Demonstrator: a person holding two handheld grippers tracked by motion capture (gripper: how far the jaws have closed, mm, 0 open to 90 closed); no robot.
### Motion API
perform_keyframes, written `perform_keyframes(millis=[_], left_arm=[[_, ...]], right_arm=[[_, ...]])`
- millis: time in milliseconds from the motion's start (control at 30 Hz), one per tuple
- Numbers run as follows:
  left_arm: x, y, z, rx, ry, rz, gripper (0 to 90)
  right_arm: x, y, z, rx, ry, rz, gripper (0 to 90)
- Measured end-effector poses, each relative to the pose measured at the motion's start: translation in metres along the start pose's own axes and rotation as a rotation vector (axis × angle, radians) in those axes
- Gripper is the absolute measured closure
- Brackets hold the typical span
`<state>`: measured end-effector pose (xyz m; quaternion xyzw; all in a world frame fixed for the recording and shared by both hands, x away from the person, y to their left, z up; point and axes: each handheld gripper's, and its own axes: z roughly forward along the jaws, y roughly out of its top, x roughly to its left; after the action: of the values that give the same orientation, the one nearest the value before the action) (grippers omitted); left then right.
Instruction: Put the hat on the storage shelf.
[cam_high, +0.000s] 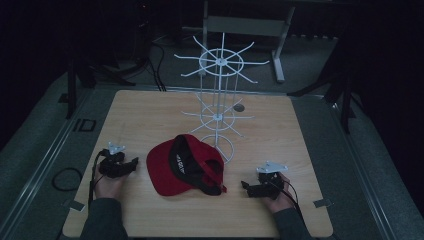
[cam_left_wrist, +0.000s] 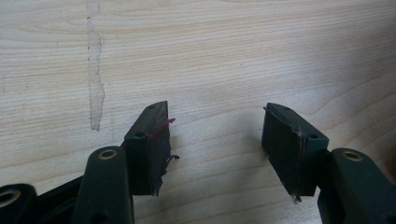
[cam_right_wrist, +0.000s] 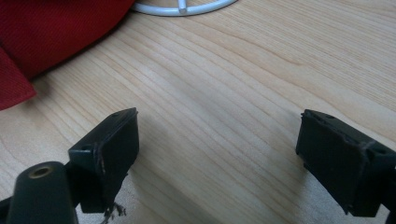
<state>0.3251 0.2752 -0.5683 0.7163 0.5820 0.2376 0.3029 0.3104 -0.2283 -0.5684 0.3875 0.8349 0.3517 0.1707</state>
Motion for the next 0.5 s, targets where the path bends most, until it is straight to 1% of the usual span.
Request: perform_keyframes(millis=[200,233,267,333,367,500], left_arm=[[0.0002,0.0001,-0.0002,0.001,0.001,-0.003,44.6],[0.0002,-0.0002,-0.0014,0.000,-0.007,-0.003,48.3],[-0.0004,-0.0002,-0.0018,0.000,-0.017,0.004,48.9],[-0.0012,0.0002,-0.0021,-0.002,-0.017,0.011,50.0],[-0.0029,0.0014,-0.0036,-0.015,-0.025,0.019,50.1],[-0.0070,0.0037,-0.0082,-0.038,-0.040,0.026,50.0]], right_arm=[[0.0000,0.0000,0.0000,0.000,0.000,0.000,13.1],[0.0000,0.0000,0.0000,0.000,0.000,0.000,13.1],[0.0000,0.0000,0.0000,0.000,0.000,0.000,13.1],[0.0000,0.0000,0.0000,0.000,0.000,0.000,13.1],[0.0000,0.0000,0.0000,0.000,0.000,0.000,13.1],[0.0000,0.0000,0.0000,0.000,0.000,0.000,13.1]])
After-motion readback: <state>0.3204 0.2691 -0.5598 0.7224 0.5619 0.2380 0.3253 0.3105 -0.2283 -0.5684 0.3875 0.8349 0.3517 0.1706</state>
